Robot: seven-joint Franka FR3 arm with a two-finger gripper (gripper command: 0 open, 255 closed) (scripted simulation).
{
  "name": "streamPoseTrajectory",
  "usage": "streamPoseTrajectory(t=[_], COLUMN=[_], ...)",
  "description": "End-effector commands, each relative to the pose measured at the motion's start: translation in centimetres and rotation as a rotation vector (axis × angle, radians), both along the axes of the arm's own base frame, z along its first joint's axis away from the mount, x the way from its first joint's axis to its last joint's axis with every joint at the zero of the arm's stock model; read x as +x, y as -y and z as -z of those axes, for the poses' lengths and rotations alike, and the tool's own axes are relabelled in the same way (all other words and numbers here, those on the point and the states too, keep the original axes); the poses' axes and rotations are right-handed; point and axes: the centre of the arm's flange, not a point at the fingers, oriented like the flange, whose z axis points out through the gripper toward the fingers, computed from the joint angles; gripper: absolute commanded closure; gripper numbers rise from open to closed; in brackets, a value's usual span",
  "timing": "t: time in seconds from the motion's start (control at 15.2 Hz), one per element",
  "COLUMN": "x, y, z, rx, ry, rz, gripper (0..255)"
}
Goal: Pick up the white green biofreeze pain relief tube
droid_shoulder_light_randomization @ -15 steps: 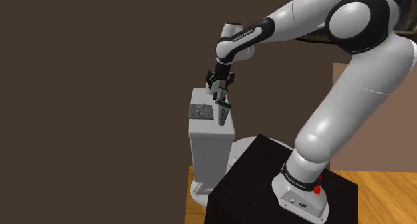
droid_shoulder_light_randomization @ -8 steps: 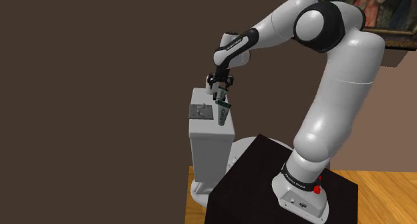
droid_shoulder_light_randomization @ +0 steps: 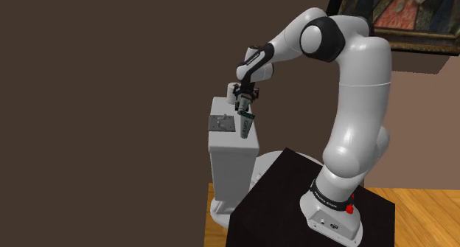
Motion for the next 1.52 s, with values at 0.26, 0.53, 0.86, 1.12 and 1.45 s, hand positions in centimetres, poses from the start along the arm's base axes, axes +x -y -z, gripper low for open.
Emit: streamPoseTrajectory(t=[0.26,0.53,0.86,1.12,1.45], x=[0.2,0.1,0.2,0.2,0.2], y=[0.5,0.5,0.5,0.5,0.5], z=[3.1,3.9,3.9,3.9,1.3], rx=[-0.002,-0.002,-0.002,-0.002,-0.002], ry=[0.003,0.003,0.003,0.003,0.003], rz=[0.014,0.014,0.014,0.014,0.014], gripper=[0,255,255,255,255])
